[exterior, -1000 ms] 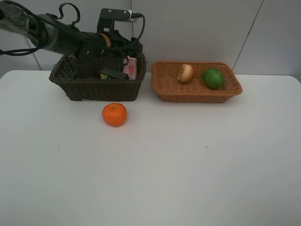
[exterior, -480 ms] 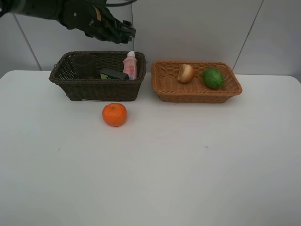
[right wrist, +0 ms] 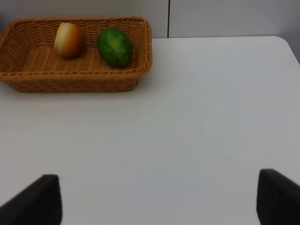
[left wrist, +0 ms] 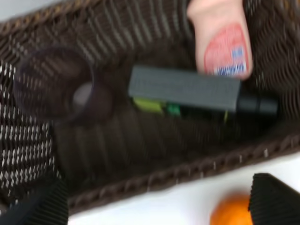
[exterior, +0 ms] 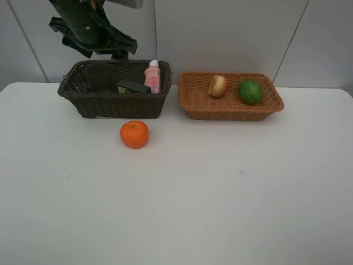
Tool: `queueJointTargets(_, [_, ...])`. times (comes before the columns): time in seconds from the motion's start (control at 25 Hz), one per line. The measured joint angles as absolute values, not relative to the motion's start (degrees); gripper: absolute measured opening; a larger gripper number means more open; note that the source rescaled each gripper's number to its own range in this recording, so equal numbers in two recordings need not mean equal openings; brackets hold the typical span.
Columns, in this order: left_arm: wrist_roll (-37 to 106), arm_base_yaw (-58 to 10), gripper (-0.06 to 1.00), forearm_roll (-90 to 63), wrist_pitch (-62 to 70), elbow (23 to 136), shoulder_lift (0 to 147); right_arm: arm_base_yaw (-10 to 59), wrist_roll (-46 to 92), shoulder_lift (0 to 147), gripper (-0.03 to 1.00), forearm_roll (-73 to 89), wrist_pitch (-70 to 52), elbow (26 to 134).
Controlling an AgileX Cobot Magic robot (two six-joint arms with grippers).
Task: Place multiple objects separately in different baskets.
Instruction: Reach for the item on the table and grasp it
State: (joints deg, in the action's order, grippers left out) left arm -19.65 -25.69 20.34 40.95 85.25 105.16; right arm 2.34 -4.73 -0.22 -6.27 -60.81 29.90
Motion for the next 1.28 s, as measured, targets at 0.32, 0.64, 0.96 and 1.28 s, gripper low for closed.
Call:
queueJointTargets(0.32, [-16.55, -29.43, 1.0, 18.85, 51.75, 85.25, 102.22, 2.34, -4.73, -0.22, 0.83, -6.27, -60.81, 29.9])
queueJointTargets(0.64, [-0.77, -33.4, 1.0, 17.56, 62.07, 84.18, 102.12, 2.34, -4.73, -0.22, 0.83, -6.27, -60.81, 29.9])
queueJointTargets(0.96, [7.13, -33.54, 1.0, 12.23, 57.08, 80.69, 102.04, 2.34, -4.73, -0.22, 0.83, -6.27, -60.81, 29.9])
queueJointTargets(1.28, [12.08, -33.54, 1.0, 8.79, 54.18, 75.99, 102.04, 2.34, -4.73, -0.22, 0.83, -6.27, -60.81, 29.9])
